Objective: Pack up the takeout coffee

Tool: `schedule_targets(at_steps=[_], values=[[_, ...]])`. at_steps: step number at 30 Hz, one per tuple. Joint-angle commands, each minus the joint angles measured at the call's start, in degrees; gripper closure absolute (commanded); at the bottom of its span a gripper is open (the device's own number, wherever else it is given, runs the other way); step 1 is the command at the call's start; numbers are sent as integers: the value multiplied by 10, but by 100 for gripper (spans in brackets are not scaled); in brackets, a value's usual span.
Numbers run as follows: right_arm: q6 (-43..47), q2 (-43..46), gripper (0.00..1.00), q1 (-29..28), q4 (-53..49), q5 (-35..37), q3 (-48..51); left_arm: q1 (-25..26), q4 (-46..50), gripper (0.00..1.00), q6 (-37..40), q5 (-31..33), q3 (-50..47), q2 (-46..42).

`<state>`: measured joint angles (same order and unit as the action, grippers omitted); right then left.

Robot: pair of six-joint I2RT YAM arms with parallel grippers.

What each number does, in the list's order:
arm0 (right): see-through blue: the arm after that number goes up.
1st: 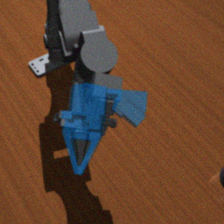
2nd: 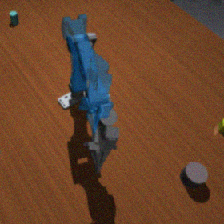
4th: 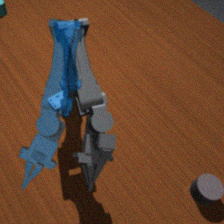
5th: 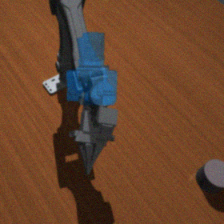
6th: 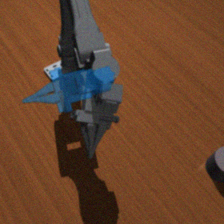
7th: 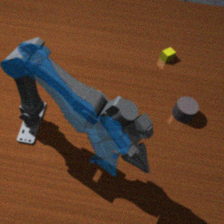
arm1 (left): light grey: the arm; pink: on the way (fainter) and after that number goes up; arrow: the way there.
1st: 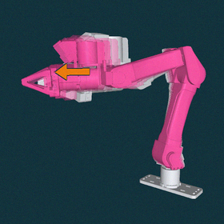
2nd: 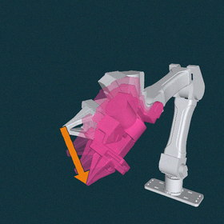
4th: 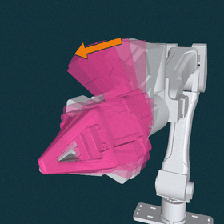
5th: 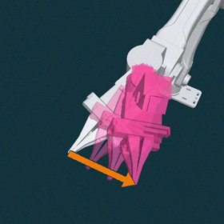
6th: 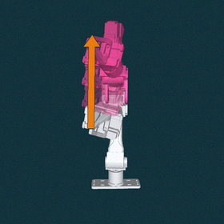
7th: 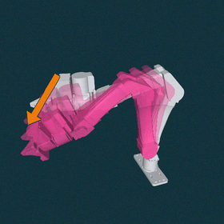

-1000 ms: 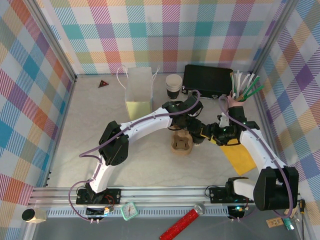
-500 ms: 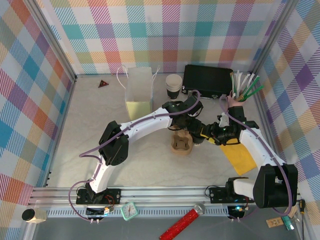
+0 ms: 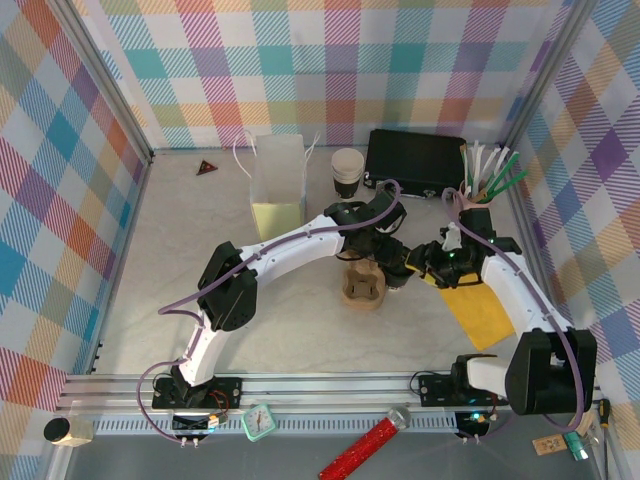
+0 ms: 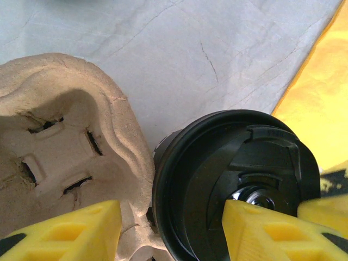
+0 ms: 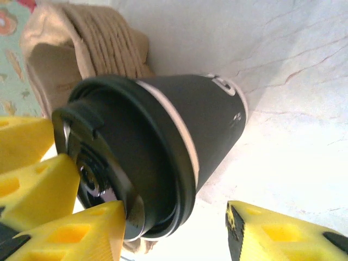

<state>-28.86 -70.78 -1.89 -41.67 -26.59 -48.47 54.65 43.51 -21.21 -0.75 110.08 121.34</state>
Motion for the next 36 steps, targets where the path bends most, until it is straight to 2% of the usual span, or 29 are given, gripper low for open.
schedule_targets(at_steps=[1, 11, 20, 24, 31, 36], values=[[8, -30, 48, 7, 0, -4, -26, 3, 67, 48, 15, 13, -7, 27], [18, -54, 55, 33, -18, 24, -15, 3, 71, 47, 14, 8, -4, 32], [31, -61, 54, 31, -28, 32, 18, -9, 70, 47, 6, -13, 39, 17], [36, -66, 54, 31, -33, 32, 5, -10, 46, 44, 2, -50, 13, -18], [33, -65, 53, 32, -26, 23, 6, -1, 16, 42, 11, -69, -53, -60], [33, -61, 53, 30, -25, 20, 9, 6, 21, 43, 14, -42, -55, -43]])
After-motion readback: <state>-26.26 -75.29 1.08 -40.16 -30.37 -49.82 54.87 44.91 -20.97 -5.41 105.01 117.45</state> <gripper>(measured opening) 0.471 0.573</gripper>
